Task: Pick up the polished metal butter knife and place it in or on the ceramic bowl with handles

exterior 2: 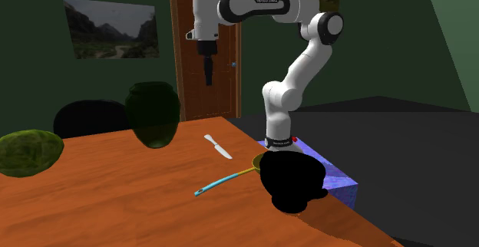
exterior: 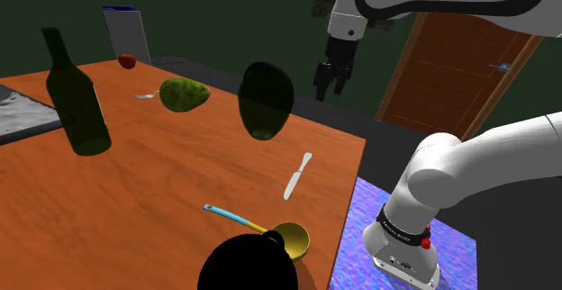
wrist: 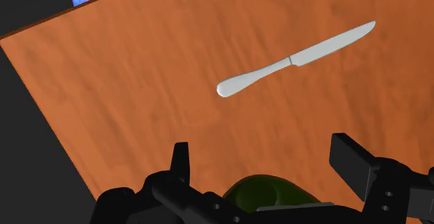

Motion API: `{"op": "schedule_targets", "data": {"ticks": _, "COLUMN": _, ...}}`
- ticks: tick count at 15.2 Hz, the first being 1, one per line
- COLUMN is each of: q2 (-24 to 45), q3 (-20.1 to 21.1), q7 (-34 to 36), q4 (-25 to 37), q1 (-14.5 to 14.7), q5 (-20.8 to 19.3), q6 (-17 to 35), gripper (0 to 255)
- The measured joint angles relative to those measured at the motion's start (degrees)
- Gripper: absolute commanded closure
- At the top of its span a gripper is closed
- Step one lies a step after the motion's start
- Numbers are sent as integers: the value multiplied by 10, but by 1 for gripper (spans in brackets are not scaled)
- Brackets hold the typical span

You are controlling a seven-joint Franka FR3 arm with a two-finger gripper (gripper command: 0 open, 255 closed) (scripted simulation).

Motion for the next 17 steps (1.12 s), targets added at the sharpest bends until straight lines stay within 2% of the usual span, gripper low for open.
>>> {"op": "schedule_targets", "data": {"ticks": 2, "q2": -2, "q3": 9, "q7": 19, "q4": -7, "q1": -4, "q5": 5, "q6": 3, "gripper": 0}}
{"op": "schedule_targets", "data": {"ticks": 4, "q2": -5, "q3": 38, "q7": 90, "q4": -29, "q1": -17, "q5": 21, "q6": 17, "gripper": 0}}
{"op": "schedule_targets", "data": {"ticks": 11, "q2": 3, "q3": 169, "q7": 398, "q4": -119, "q1": -66, "q5": 104, "q6": 93, "gripper": 0}}
{"op": "schedule_targets", "data": {"ticks": 17, "q2": 89, "q3": 290, "q7": 667, "q4": -135, "q1": -120, "q5": 172, "q6": 180, "gripper": 0}}
